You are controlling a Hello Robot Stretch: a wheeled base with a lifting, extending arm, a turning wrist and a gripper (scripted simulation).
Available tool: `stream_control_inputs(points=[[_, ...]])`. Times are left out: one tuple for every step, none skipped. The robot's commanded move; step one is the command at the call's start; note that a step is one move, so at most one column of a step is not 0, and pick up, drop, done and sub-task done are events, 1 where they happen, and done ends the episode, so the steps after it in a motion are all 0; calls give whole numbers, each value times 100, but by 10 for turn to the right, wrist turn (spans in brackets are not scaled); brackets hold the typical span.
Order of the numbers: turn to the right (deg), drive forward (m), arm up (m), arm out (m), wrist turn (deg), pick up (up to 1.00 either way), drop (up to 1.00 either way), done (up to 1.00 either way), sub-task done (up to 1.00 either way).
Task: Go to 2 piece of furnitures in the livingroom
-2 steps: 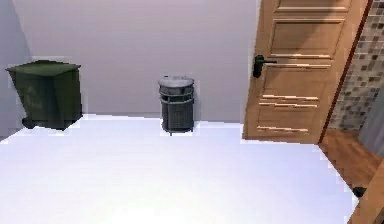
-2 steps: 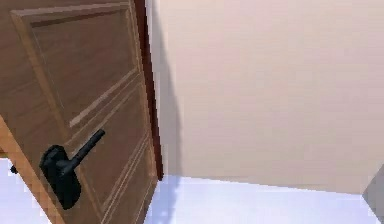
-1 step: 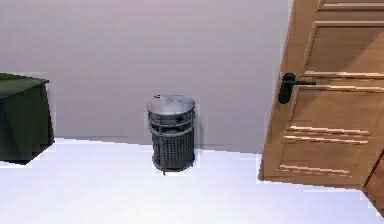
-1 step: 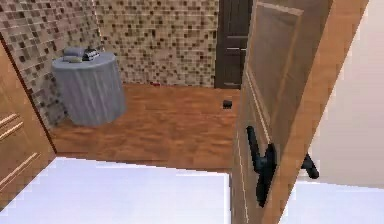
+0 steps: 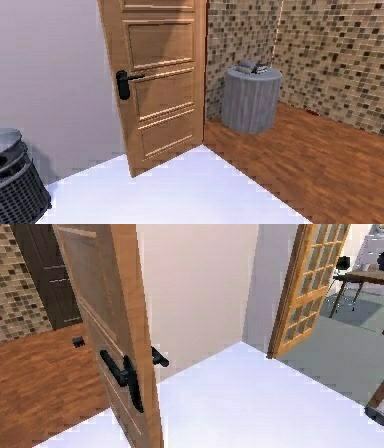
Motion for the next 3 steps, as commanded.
stream_control_inputs(points=[[60,0,0,0,0,0,0,0,0],[0,40,0,0,0,0,0,0,0],[420,0,0,0,0,0,0,0,0]])
